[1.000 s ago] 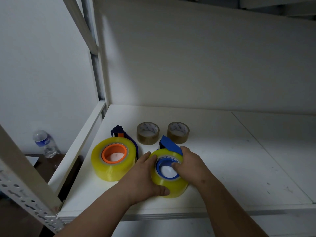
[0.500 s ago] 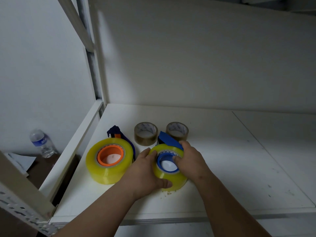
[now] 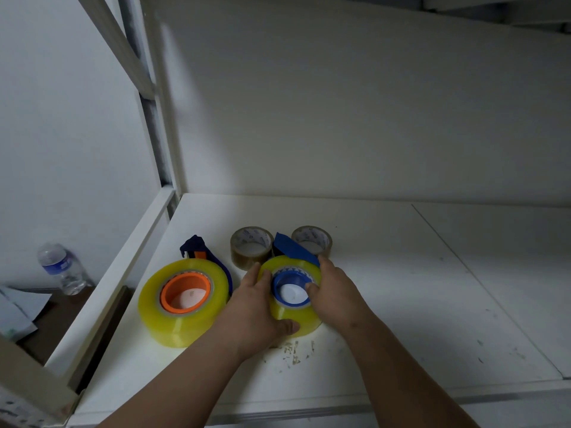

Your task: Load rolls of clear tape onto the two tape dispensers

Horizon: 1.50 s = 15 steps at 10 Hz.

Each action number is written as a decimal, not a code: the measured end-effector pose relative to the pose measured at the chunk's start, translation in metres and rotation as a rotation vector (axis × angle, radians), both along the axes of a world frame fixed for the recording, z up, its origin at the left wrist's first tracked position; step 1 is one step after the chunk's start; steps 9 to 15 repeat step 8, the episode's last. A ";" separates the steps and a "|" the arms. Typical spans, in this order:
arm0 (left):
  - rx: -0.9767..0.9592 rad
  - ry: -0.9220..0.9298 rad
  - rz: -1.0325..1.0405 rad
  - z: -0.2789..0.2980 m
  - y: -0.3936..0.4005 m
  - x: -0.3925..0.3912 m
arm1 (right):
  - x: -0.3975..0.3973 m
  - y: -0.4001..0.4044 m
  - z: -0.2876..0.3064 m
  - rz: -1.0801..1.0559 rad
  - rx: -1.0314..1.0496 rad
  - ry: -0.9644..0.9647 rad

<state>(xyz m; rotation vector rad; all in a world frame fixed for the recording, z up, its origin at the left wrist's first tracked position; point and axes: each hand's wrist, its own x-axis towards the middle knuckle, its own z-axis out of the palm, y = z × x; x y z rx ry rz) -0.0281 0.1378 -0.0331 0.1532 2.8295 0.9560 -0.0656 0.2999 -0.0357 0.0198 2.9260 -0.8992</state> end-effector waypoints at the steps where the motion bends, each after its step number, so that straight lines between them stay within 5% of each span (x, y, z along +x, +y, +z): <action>1: -0.019 -0.002 0.002 -0.001 0.001 -0.001 | -0.001 0.000 0.000 0.000 0.001 0.002; 6: -0.021 0.248 0.001 0.027 -0.005 0.014 | 0.012 -0.006 0.017 -0.040 -0.023 0.132; 8: 0.029 0.368 0.078 0.051 -0.018 0.015 | 0.019 -0.014 0.058 0.056 -0.128 0.332; 15: 0.029 0.368 0.078 0.051 -0.018 0.015 | 0.019 -0.014 0.058 0.056 -0.128 0.332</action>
